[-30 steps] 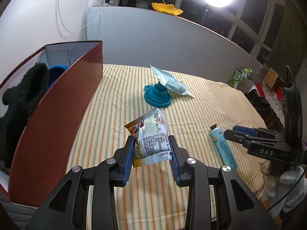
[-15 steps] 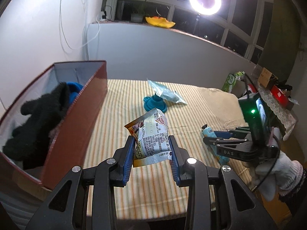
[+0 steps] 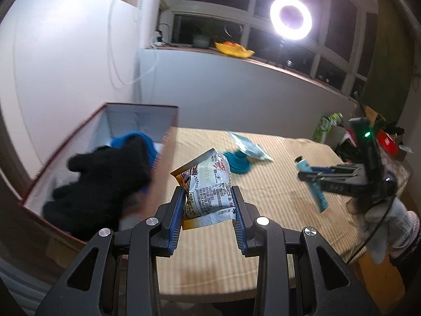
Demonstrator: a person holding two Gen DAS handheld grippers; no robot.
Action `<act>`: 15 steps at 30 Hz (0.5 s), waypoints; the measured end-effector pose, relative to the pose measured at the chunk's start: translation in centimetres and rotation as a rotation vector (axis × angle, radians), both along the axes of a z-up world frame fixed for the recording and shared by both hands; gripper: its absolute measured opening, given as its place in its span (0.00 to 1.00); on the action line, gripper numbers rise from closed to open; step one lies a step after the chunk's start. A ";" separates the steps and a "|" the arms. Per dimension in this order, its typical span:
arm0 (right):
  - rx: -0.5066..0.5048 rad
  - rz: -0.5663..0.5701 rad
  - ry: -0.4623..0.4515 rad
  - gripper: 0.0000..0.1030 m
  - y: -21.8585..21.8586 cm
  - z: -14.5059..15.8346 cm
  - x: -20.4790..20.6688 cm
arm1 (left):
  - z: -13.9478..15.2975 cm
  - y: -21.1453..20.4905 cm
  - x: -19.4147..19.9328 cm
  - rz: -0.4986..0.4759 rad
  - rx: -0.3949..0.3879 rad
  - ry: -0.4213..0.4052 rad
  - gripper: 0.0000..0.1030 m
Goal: Organize soft objects
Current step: 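Lift the snack packet with the left tool while the right tool lifts the blue tube, then lower the packet and tube into the shoebox and open both tools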
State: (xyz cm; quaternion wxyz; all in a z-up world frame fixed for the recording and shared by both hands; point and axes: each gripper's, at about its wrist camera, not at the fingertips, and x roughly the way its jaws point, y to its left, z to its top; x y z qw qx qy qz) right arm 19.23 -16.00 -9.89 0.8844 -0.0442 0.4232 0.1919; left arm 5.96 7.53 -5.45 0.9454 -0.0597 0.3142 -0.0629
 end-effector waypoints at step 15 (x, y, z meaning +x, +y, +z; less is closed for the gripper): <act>0.109 0.235 -0.109 0.25 13.9 9.5 3.7 | 1.7 8.1 3.9 0.185 0.068 -0.044 0.31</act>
